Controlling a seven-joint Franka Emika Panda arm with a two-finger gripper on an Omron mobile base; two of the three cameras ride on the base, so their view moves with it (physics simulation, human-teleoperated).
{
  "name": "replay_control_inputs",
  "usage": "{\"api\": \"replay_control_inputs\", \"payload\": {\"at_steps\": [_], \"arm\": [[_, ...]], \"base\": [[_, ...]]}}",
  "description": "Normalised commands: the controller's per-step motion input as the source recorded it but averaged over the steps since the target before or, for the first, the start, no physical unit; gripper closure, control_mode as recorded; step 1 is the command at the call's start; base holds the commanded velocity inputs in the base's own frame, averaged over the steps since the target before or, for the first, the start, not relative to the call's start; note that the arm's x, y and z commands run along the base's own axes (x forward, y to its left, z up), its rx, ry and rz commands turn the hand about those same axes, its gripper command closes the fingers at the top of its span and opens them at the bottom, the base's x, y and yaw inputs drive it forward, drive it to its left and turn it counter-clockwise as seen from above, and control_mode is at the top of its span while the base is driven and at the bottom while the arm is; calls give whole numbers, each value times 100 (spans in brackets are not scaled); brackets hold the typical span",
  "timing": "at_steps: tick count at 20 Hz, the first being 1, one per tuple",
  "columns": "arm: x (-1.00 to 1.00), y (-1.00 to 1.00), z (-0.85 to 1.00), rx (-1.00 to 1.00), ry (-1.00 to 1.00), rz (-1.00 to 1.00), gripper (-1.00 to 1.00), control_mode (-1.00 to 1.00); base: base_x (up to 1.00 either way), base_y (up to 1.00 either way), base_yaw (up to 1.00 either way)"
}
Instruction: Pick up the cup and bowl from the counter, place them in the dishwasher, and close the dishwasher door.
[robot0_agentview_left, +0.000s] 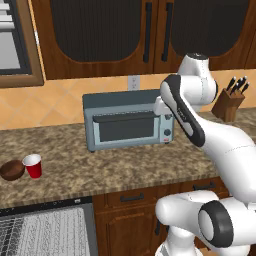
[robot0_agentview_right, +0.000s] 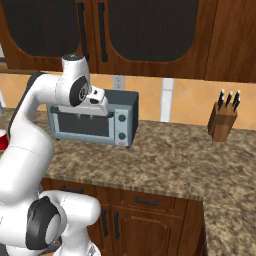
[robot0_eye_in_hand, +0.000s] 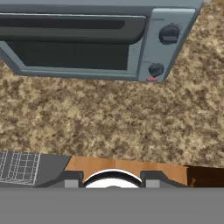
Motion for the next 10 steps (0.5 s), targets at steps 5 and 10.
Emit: {"api": "replay_control_inputs", "payload": {"at_steps": [5, 10], "arm": [[-63, 0, -8, 0, -2, 0, -100, -100], [-90, 16, -50, 0, 5, 0, -100, -100]], "base": [[0, 0, 0], [0, 0, 0]]}}
